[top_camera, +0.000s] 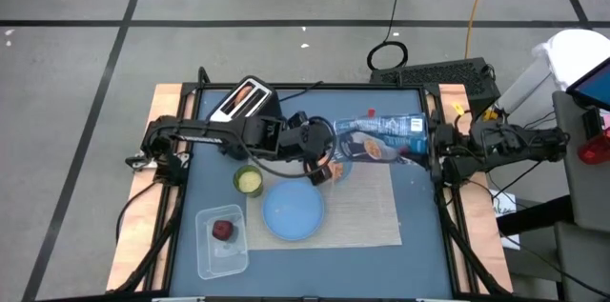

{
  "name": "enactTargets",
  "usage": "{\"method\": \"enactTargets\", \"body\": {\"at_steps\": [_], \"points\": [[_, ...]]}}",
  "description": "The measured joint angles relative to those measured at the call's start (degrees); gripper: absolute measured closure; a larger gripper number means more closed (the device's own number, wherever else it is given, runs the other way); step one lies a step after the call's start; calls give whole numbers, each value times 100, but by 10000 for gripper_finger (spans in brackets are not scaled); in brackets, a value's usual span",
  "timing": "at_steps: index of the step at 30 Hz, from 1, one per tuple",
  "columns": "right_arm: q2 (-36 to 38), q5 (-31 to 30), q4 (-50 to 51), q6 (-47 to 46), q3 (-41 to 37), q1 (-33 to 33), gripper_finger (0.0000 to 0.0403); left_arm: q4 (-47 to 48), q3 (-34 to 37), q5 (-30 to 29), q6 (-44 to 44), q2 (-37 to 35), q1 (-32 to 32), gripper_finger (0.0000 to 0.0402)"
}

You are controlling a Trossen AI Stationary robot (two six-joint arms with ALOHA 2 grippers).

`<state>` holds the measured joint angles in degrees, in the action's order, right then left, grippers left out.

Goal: Arrange a breakfast setting
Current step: Pour the cereal into the light blue bowl

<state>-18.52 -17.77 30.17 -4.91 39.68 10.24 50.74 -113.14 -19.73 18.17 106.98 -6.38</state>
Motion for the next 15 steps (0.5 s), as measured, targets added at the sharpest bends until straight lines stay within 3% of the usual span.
{"method": "enactTargets", "body": {"at_steps": [11, 15], "points": [[4, -32, -21, -63, -61, -2, 126, -109, 0, -4, -190, 0, -1, 395], [4, -12, -118, -176, -277, -2, 126, -113, 0, -1, -256, 0, -12, 371]]}}
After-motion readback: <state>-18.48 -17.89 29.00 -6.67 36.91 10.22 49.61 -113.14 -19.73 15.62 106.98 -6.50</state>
